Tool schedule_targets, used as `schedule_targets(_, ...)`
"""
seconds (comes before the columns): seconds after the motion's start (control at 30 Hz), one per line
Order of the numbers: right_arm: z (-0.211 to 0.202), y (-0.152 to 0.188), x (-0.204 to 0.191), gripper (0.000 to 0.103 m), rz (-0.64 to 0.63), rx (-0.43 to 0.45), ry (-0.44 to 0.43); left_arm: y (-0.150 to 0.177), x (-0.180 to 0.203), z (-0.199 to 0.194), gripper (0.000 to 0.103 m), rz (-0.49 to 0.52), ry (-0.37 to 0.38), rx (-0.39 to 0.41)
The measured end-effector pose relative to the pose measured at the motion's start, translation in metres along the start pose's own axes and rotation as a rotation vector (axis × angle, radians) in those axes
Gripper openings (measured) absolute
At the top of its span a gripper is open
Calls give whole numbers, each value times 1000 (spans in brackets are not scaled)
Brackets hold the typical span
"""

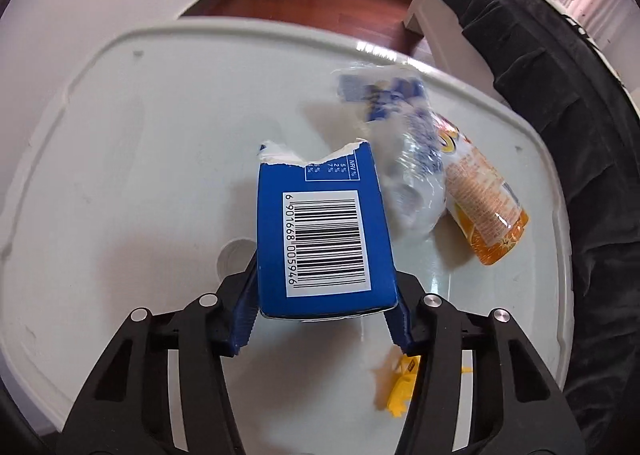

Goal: Collect trash
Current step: 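Grasp the blue milk carton with the left gripper, then lift the blue milk carton with the left gripper while the right gripper approaches the yellow toy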

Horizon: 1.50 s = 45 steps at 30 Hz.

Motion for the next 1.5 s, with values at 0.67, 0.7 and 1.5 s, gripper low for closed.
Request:
schedule_targets(0.67,-38,-40,-100,77,-213,148,-7,74,-91,-139,52,101,-74,167)
schedule_targets(0.7,-37,-51,-107,77,-214,163,0,78,-95,-141,52,106,-82,170)
schedule_targets(1.5,40,-152,-111,78,-7,202,195,87,-132,-150,53,70,67,214)
Point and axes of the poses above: each gripper's, at about its wrist camera, not at the fingertips, and z roughly the way its jaws point, x to its right, y to its underside, the point moved 7 cm from there along z, roughly the way its jaws point, and after that the axes turned 2 degrees about z, right-handed, at the moved point
